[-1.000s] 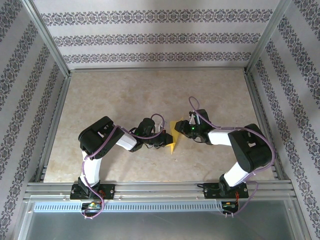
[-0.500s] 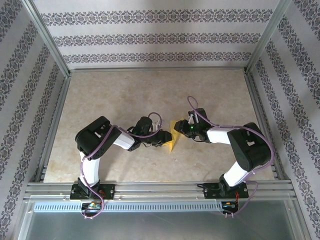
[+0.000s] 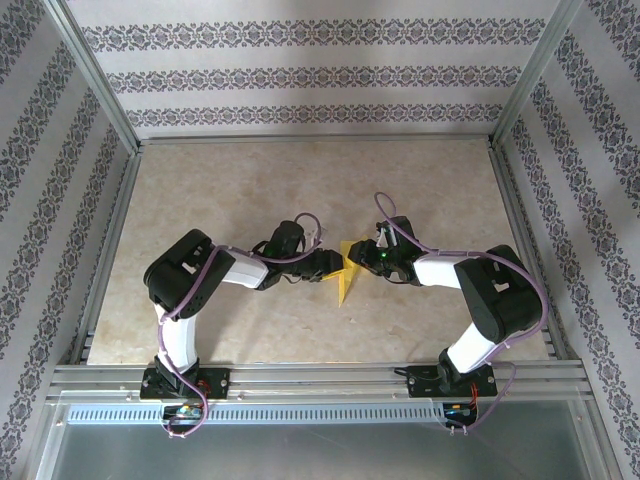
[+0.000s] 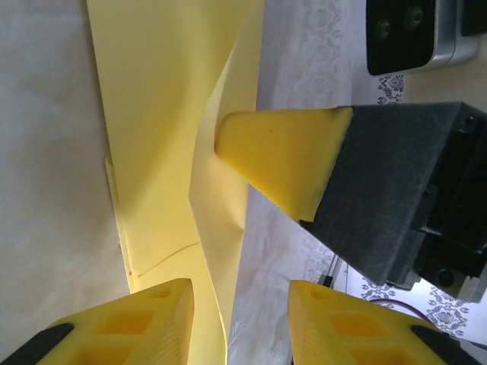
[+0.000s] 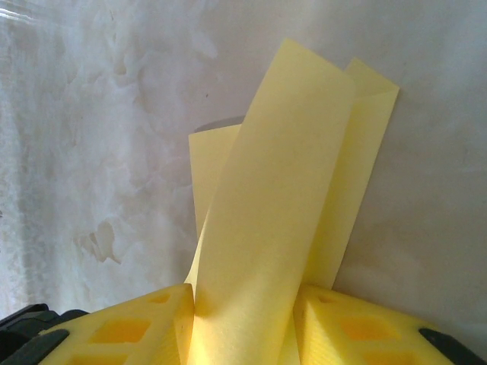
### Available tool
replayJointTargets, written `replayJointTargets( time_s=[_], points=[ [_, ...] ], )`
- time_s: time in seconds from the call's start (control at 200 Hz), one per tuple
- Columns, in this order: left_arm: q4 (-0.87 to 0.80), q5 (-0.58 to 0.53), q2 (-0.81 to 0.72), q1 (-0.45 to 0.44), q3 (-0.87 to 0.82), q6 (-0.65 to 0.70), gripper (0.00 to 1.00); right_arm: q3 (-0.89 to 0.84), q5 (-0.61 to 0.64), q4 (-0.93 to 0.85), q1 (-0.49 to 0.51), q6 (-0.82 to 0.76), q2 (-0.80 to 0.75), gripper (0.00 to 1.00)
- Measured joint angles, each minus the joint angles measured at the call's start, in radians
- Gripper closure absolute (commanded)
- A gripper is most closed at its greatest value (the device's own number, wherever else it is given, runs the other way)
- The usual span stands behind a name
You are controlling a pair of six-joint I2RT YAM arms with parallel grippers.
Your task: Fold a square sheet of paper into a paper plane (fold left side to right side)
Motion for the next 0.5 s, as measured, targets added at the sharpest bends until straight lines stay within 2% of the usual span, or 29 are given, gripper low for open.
replayJointTargets(
  time_s=[0.135,0.5],
  points=[
    [-0.038,-0.005,0.017,0.0,0.014,0.023,0.71,0.0,0.0,-0.001,0.0,0.0,0.0,0.59],
    [-0.072,-0.018,0.06,0.001,0.042,0.056,0.96,0.005,0.001,-0.009,0.0,-0.001,0.0,0.59]
  ],
)
